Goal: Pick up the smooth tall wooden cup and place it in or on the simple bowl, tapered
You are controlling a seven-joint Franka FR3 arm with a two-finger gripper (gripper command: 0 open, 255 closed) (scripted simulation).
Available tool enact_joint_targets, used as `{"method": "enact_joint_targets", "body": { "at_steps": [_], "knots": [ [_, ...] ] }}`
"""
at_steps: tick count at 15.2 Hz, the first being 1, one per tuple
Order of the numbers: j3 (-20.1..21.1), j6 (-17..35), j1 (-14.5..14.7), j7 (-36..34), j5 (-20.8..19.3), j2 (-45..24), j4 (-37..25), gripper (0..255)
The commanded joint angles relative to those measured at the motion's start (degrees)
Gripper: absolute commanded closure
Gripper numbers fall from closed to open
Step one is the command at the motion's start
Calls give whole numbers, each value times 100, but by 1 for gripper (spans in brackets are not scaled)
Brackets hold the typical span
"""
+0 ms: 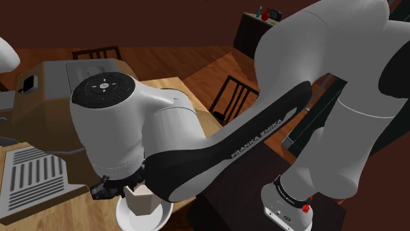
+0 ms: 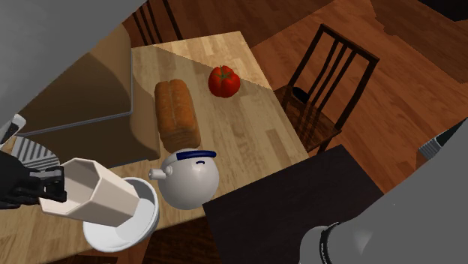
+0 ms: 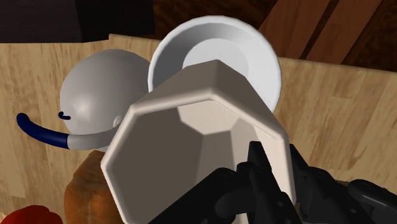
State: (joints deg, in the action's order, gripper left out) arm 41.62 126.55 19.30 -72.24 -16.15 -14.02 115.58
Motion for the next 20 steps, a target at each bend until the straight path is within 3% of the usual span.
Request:
{"method": "enact_joint_targets", "body": {
  "at_steps": [1,10,11,16,20],
  "knots": [
    [-36,122,39,-81,-105,-102,47,255],
    [-66,204,63,-131,-173,-169,81,255],
    [-66,204,63,-131,-173,-169,82,0],
    [-66,203,64,-131,-174,-170,80,0],
    [114,-375,-71,164,276,288,-179,0]
  ]
}}
